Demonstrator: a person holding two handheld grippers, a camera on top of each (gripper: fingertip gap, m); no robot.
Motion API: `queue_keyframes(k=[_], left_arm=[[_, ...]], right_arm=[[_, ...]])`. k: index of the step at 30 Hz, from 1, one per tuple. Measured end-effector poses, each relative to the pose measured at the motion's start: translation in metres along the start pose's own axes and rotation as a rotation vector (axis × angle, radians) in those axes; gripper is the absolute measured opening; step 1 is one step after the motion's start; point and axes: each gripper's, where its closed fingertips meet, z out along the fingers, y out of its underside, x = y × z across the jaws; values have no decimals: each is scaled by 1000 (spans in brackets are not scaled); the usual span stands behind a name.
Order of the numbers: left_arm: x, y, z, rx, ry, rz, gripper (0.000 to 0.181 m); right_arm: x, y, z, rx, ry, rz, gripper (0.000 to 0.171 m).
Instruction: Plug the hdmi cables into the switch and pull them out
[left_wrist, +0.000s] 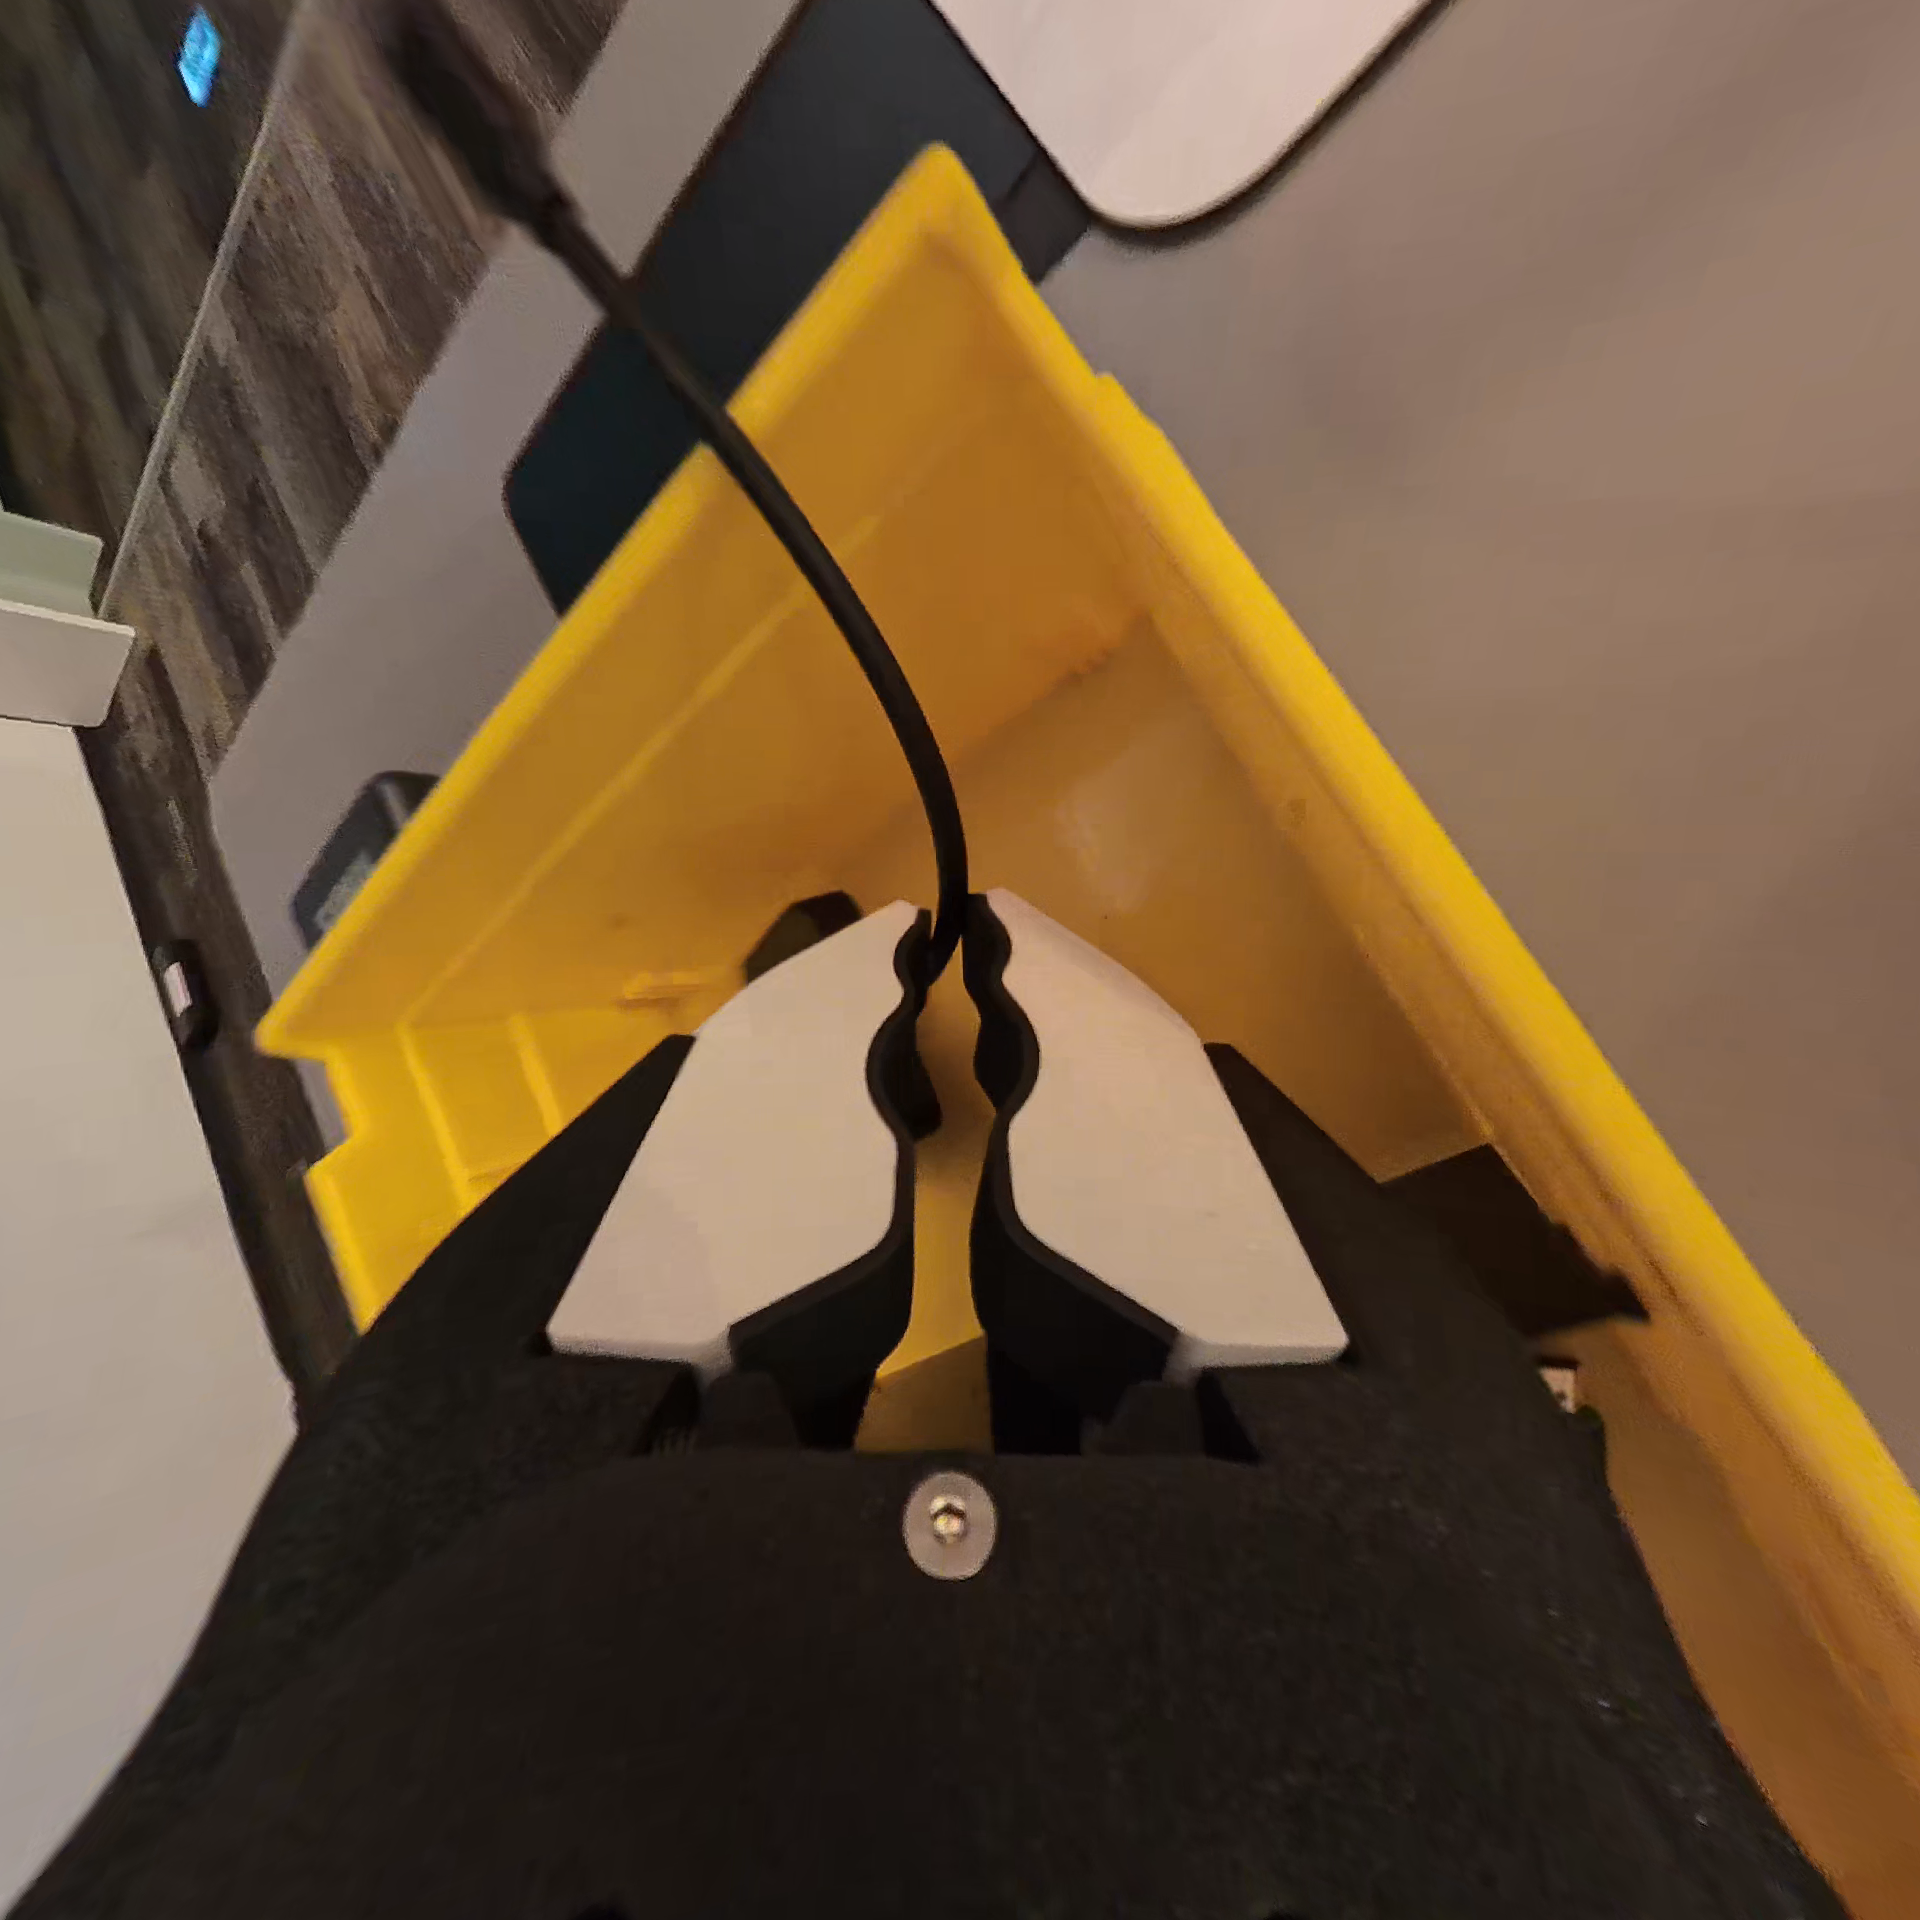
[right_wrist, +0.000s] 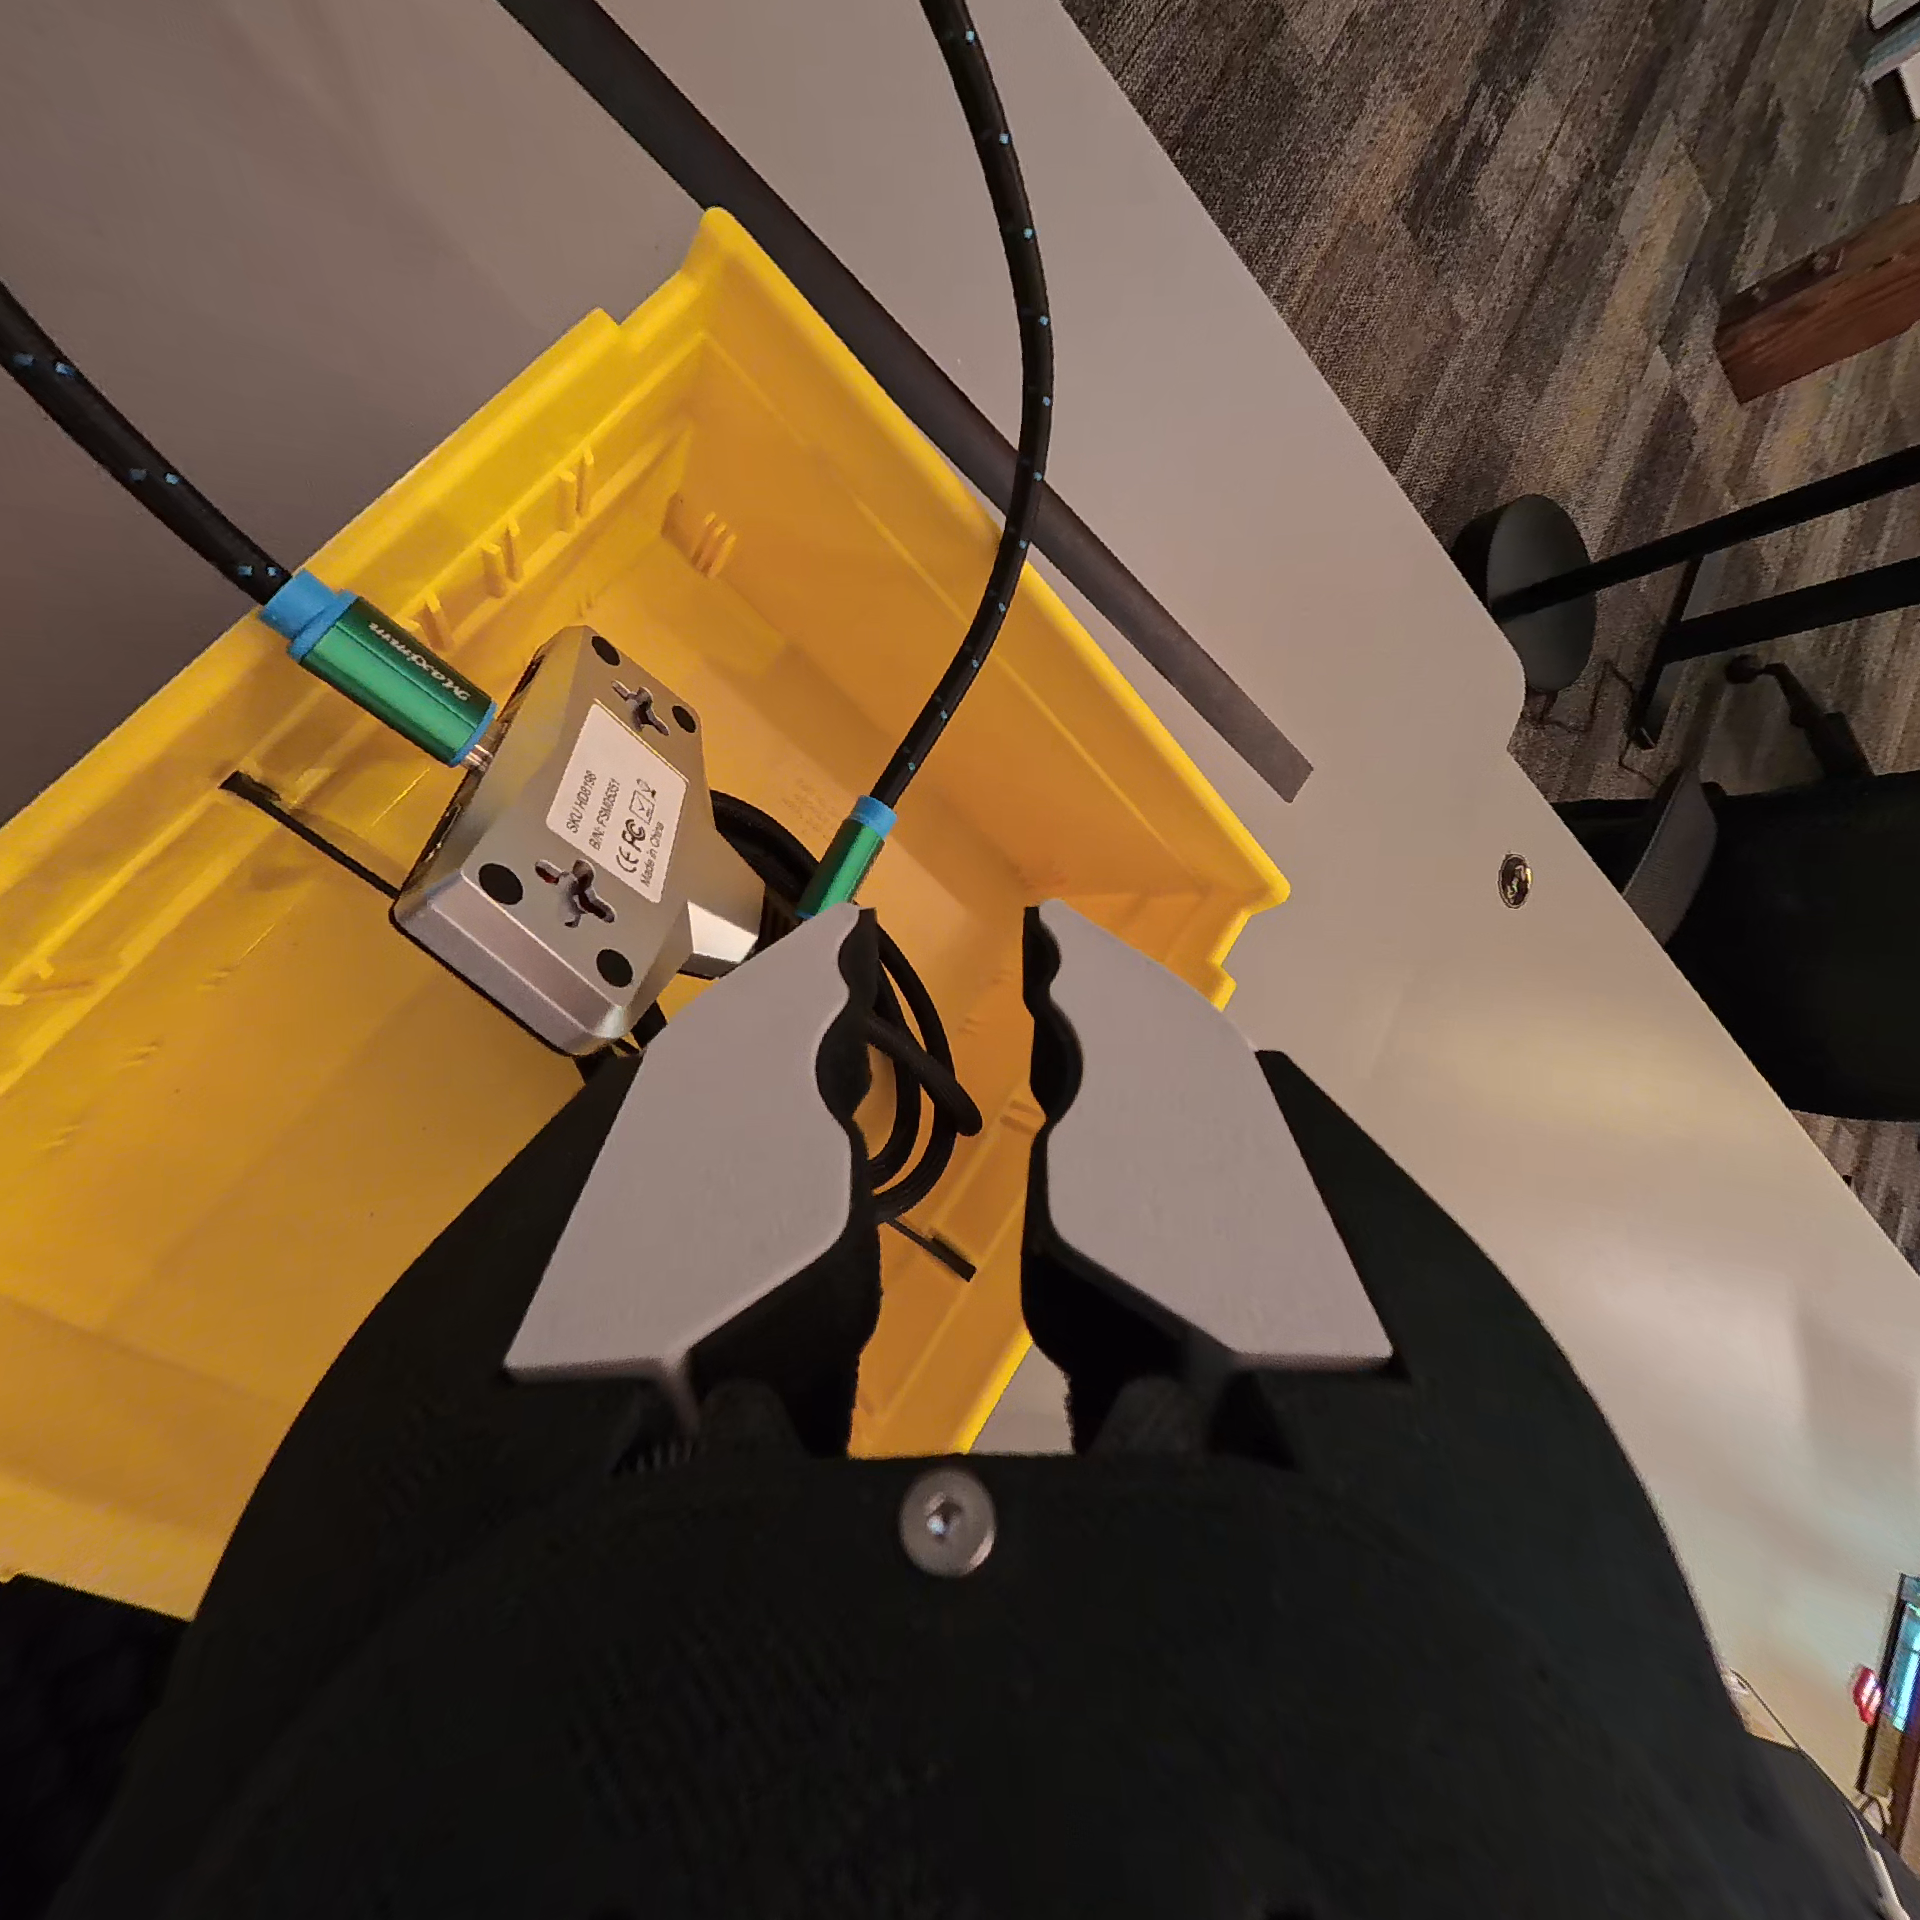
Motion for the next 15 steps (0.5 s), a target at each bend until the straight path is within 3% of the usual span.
queue_keyframes(k=[8, 15], left_arm=[[-24, -24, -86, 305, 58, -180, 6], [-23, -57, -190, 653, 93, -221, 5]], right_arm=[[-2, -3, -1, 8, 0, -9, 27], [1, -8, -9, 38, 33, -8, 25]])
